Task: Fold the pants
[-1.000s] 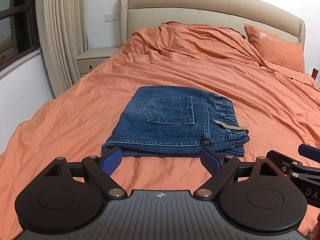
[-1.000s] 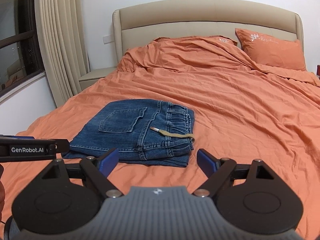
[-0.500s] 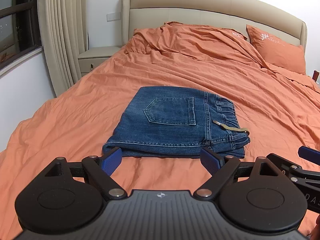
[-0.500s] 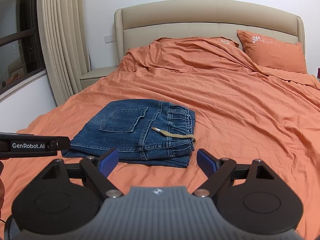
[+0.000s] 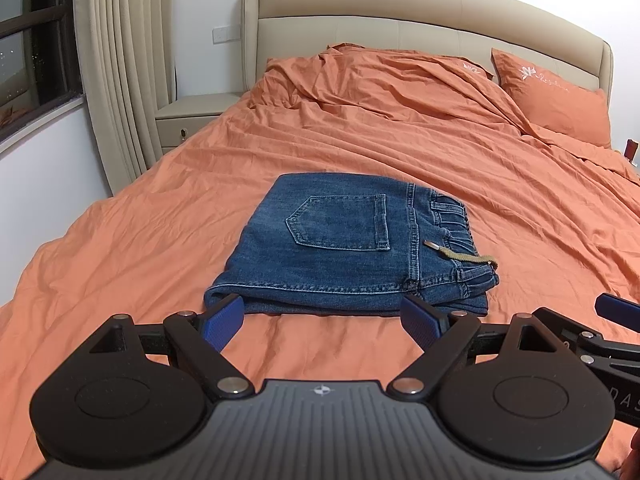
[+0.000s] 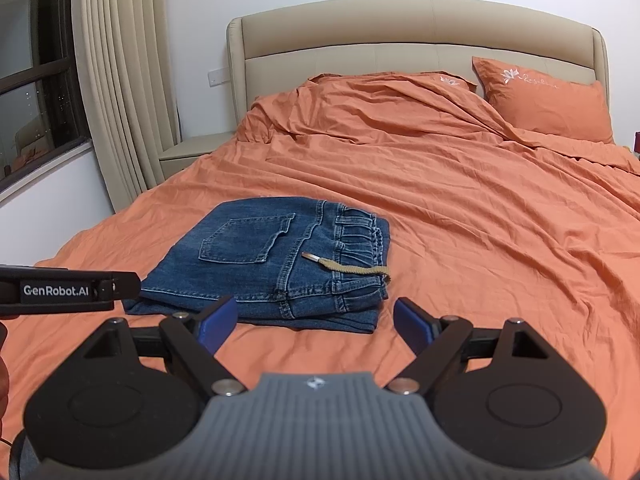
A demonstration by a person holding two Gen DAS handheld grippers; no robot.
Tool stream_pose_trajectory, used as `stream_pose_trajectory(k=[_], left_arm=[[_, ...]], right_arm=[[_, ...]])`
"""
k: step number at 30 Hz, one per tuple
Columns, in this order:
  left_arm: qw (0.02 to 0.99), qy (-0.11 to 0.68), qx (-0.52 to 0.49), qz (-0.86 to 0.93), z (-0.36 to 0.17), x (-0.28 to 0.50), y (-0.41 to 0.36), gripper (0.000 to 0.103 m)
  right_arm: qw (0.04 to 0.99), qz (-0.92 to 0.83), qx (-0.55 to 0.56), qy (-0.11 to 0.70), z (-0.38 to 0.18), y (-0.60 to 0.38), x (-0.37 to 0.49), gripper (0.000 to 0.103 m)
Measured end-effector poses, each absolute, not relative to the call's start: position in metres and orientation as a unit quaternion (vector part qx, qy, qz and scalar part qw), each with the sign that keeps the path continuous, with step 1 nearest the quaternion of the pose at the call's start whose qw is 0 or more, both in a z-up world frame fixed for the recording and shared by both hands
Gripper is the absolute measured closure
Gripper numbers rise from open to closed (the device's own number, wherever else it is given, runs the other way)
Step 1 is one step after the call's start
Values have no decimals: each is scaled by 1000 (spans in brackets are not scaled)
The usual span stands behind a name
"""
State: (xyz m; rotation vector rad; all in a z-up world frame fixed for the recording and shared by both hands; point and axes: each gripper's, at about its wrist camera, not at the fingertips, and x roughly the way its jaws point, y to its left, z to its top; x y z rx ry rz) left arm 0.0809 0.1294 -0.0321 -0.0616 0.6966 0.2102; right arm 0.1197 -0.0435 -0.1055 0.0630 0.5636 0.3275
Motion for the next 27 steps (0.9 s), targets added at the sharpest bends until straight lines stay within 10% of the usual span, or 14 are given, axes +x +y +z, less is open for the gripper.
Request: stream_pose_trajectory(k=[27], left_arm=[[936,337,-24,102,-25,80,130,1]], right_arm=[[949,161,23,271,-101,-40,115,21]])
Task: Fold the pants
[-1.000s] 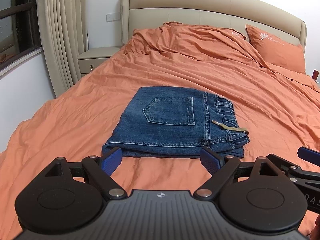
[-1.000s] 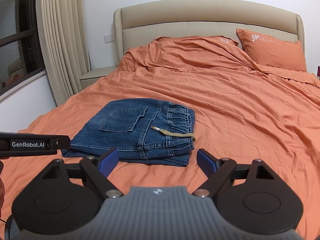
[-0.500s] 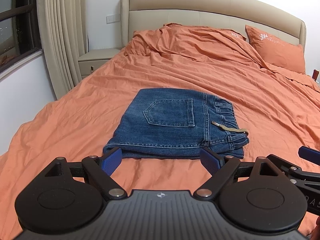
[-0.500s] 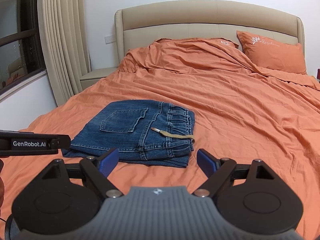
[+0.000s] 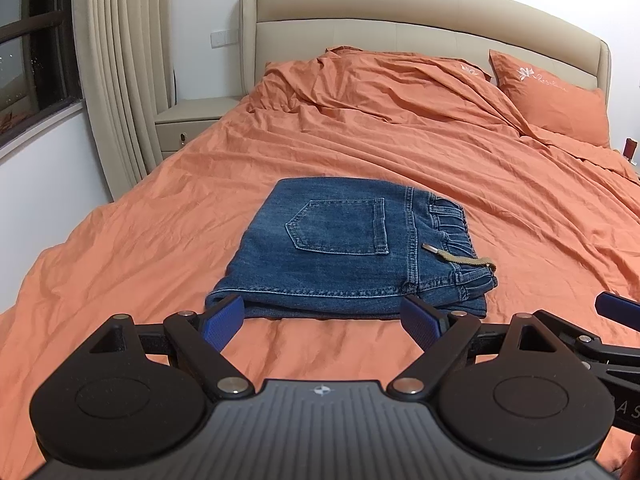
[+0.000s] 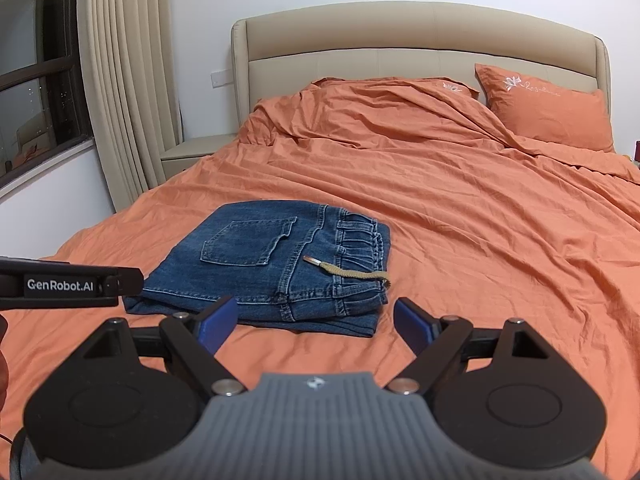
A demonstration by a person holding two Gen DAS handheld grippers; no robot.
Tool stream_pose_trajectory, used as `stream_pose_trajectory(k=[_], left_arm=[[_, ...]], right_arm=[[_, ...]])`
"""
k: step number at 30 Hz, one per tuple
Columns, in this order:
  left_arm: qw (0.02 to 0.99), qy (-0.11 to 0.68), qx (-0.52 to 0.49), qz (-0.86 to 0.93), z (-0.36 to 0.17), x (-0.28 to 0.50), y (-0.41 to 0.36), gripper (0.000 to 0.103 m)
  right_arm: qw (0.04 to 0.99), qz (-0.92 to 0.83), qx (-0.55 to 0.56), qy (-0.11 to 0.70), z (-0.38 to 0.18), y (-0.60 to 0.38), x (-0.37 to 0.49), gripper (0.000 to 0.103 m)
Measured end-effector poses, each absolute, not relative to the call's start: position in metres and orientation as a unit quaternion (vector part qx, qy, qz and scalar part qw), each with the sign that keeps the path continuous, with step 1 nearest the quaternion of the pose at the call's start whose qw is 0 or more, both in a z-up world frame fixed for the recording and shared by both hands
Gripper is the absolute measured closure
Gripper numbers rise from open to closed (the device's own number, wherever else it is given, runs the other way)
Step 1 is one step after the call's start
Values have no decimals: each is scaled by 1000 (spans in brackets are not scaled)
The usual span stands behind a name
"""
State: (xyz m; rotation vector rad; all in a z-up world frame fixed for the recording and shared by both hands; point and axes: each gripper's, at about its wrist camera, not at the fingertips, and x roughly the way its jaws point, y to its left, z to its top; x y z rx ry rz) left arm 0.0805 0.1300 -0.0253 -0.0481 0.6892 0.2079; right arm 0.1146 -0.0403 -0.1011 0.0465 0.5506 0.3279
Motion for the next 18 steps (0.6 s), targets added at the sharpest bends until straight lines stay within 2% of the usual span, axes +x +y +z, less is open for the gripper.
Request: stream_pose_trajectory(k=[18], left_arm=[[939,330,-23,97,-21,79,128,2]], right_arm=[[949,161,19,270,-99,-40,114,21]])
